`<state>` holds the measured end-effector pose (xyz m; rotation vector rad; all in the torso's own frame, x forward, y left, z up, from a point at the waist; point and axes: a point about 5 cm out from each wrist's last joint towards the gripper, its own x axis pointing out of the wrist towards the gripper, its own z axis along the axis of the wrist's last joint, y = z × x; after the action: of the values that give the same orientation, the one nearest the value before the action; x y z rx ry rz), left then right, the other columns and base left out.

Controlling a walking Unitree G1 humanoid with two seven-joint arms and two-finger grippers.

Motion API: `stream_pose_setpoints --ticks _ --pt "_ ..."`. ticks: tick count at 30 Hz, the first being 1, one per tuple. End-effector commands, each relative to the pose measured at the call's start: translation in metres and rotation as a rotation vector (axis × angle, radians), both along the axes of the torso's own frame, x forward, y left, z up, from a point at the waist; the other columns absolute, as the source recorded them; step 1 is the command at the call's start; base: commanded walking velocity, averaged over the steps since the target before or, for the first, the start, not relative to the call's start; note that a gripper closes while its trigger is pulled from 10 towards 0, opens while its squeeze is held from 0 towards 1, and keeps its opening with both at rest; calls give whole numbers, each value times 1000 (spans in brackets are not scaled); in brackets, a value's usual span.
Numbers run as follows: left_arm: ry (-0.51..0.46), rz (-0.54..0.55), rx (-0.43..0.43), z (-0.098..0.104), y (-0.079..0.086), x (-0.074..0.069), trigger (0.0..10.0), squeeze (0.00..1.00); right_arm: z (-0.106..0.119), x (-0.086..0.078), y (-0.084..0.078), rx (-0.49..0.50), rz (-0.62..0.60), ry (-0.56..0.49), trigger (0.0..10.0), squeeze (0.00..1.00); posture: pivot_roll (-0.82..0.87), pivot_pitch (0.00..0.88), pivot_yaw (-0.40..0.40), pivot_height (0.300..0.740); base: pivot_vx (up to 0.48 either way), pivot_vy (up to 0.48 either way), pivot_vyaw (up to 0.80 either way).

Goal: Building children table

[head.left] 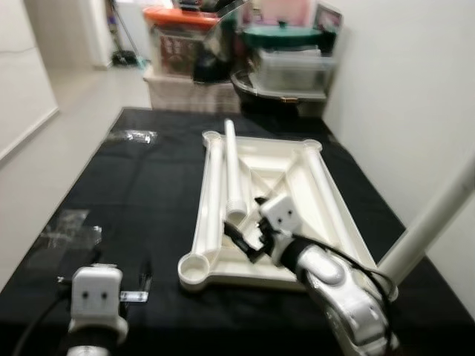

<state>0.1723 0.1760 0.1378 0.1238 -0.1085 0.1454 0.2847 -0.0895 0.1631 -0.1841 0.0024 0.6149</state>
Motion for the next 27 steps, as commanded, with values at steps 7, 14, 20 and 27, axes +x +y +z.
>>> stream_pose_setpoints --ticks 7,14,20,27 --pt "1 -6 -1 1 -1 3 10000 0 1 10 -4 18 -36 19 10000 0 86 0 -108 740 361 0 0" --pt "3 -22 -8 1 -4 6 10000 0 5 19 -5 46 -61 33 10000 0 83 0 -105 740 52 0 0" --pt "10 -17 -10 0 -4 6 10000 0 7 26 -5 73 -78 87 10000 0 83 0 -112 740 0 0 0" --pt "16 -1 -18 -2 -3 7 10000 0 2 42 -5 55 -157 203 10000 0 86 0 -117 740 0 0 0"
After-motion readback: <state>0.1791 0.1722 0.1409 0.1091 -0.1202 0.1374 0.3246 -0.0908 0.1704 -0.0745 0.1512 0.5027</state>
